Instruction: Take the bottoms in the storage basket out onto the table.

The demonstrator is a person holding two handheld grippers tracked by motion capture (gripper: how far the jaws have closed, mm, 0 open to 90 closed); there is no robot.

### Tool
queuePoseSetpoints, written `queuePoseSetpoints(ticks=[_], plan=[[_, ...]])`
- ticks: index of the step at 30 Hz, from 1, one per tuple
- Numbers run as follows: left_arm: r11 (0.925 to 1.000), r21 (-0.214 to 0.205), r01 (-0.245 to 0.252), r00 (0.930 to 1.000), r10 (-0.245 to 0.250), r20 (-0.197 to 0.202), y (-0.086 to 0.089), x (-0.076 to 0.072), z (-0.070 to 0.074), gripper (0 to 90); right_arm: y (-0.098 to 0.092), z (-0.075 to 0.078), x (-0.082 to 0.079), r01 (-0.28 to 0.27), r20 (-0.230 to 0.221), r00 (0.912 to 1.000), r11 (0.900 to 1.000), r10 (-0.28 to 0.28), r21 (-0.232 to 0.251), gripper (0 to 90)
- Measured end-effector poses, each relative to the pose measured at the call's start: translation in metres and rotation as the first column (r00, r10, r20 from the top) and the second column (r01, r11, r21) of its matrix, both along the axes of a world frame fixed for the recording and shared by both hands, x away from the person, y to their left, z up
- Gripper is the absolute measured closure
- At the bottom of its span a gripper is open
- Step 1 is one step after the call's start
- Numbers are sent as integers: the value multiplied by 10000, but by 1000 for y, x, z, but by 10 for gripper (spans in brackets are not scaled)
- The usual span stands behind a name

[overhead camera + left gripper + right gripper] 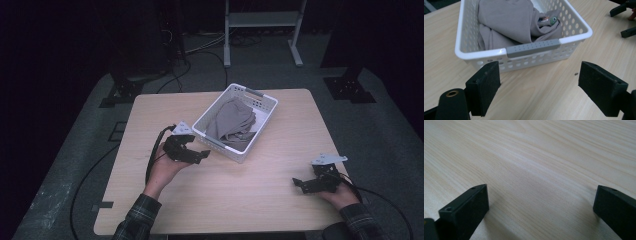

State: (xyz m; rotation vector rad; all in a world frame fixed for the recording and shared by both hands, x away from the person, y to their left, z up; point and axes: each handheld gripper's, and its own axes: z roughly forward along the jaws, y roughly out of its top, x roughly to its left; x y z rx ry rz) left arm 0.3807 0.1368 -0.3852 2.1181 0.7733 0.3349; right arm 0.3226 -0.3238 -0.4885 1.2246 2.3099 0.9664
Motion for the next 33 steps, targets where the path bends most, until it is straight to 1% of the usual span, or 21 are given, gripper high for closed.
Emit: queuePoseSetpoints(ticks=[1,4,11,13,17,18,19,22,24,29,30,31,33], plan=[[10000,-53,-22,10000,22,10,-1,1,0,168,0,0,0,-1,-1,10000,10000,1,1,0],[10000,38,27,10000,-27,44,-4,6,3,183,0,0,0,1,3,10000,10000,-1,0,0],[10000,39,60,10000,-60,61,-13,19,12,208,0,0,0,6,2,10000,10000,-6,4,0],[9999,-112,52,10000,-52,31,-17,25,14,208,0,0,0,0,11,10000,10000,0,0,0],[9997,-226,87,9999,-86,59,-25,35,17,208,0,0,0,-9,32,10000,10000,9,-7,0],[9997,-220,141,9999,-141,27,-29,40,19,206,0,0,0,-11,13,10000,10000,11,-1,0],[9997,-220,141,9999,-141,27,-29,40,19,205,0,0,0,-11,13,10000,10000,11,-1,0],[9995,-272,136,9999,-134,93,-35,47,19,199,0,0,0,-2,5,10000,10000,2,2,0],[9998,-162,124,9999,-122,78,-38,51,18,197,0,0,0,-2,15,10000,10000,2,0,0],[9999,-82,84,10000,-84,45,-43,61,16,188,0,0,0,0,5,10000,10000,0,1,0],[9999,-139,42,10000,-41,66,-44,63,15,184,0,0,0,4,-2,10000,10000,-4,3,0],[9999,-38,96,9999,-96,29,-45,65,15,184,0,0,0,4,-2,10000,10000,-4,3,0],[10000,37,91,10000,-91,6,-47,69,14,179,0,0,0,-1,3,10000,10000,1,1,0]])
